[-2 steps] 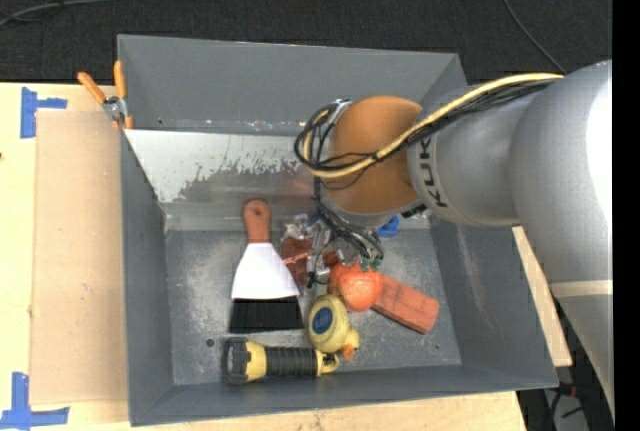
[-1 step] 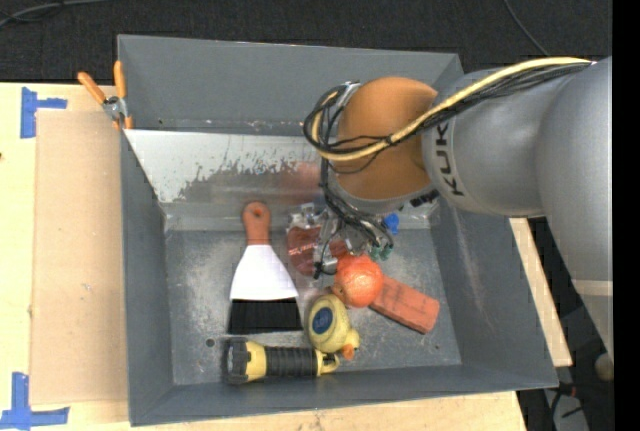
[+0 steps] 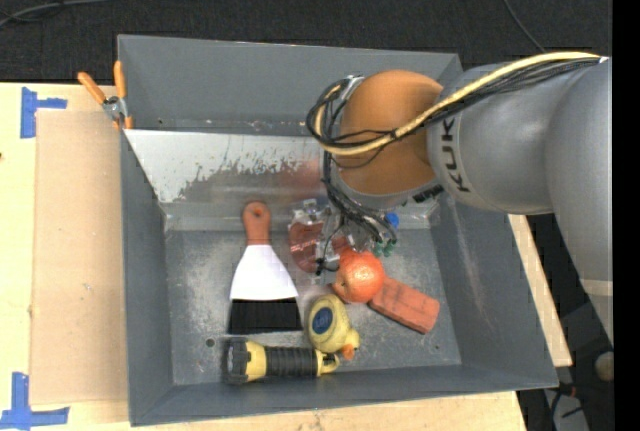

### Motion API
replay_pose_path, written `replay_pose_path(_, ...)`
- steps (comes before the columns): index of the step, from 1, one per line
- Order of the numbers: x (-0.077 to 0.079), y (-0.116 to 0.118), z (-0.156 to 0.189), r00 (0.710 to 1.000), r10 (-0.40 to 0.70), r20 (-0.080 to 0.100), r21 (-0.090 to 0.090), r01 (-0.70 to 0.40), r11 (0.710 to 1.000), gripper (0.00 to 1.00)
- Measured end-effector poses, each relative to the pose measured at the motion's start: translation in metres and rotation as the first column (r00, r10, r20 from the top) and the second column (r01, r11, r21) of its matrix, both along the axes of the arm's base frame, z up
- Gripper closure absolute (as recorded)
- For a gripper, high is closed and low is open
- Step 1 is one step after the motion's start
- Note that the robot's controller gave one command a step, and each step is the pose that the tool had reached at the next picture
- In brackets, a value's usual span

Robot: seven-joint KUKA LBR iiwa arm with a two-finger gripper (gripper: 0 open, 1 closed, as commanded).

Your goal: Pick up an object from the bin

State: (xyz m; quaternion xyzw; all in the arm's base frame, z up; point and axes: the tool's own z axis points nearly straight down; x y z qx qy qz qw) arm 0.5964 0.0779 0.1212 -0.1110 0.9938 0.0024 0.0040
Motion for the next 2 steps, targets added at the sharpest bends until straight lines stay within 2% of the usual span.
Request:
replay_pose_path(1,-0.002,0.000,0.014,1.000,-0.001,-0.007,-0.001,0.001,1.000,1.00)
replay_pose_path(2,-0.001,0.000,0.031,1.000,-0.002,-0.003,0.000,0.002,1.000,1.00)
